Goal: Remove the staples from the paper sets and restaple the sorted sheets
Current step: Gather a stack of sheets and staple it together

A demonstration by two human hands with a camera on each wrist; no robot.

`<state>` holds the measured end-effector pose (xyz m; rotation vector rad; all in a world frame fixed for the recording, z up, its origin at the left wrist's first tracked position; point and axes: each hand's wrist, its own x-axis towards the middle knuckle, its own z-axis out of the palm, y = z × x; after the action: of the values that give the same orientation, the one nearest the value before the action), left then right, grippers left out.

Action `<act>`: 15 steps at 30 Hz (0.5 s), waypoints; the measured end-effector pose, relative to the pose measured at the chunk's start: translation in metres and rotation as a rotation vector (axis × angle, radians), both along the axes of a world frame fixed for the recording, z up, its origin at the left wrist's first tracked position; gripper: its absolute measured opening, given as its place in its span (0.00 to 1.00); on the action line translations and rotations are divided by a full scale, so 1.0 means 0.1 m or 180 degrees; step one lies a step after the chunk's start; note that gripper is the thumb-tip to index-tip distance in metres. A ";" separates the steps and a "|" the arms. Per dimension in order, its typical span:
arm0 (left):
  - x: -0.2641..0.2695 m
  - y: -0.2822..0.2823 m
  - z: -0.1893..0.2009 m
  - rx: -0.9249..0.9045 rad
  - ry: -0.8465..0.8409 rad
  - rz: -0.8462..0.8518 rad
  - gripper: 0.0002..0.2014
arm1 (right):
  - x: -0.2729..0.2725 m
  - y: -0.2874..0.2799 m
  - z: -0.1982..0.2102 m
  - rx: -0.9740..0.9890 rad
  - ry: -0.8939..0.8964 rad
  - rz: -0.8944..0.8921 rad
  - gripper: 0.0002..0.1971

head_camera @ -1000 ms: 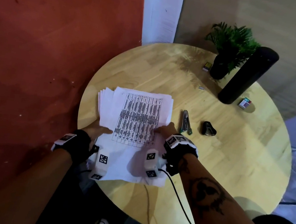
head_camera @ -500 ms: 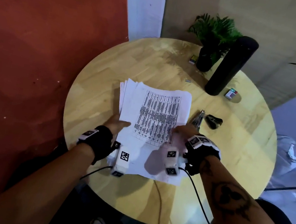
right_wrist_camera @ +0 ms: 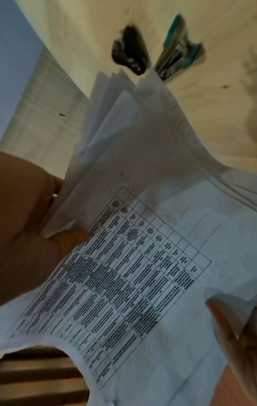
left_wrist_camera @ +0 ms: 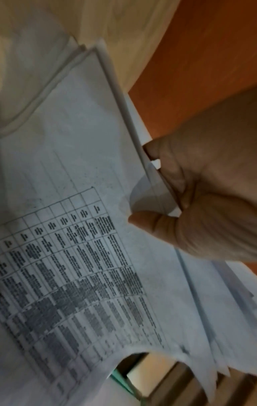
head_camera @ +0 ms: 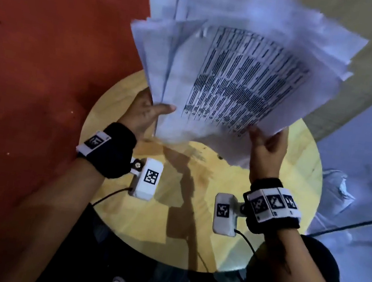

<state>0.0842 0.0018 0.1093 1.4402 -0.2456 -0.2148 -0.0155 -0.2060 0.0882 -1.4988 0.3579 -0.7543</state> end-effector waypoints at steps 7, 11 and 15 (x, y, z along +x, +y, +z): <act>-0.35 0.07 -0.44 0.0150 0.0465 0.0019 0.16 | -0.42 0.07 -0.49 0.0277 0.0727 0.0371 0.31; -0.51 0.20 -0.79 0.0301 0.0819 0.0074 0.14 | -0.53 0.12 -0.72 0.0340 0.1098 0.0389 0.29; -0.54 0.20 -0.64 0.0005 0.0769 0.0019 0.18 | -0.52 0.02 -0.64 0.0593 0.1150 0.0577 0.28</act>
<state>0.0304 0.0218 0.0455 1.4016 -0.0437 -0.3812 -0.0671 -0.2042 0.0240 -1.4652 0.5397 -0.2954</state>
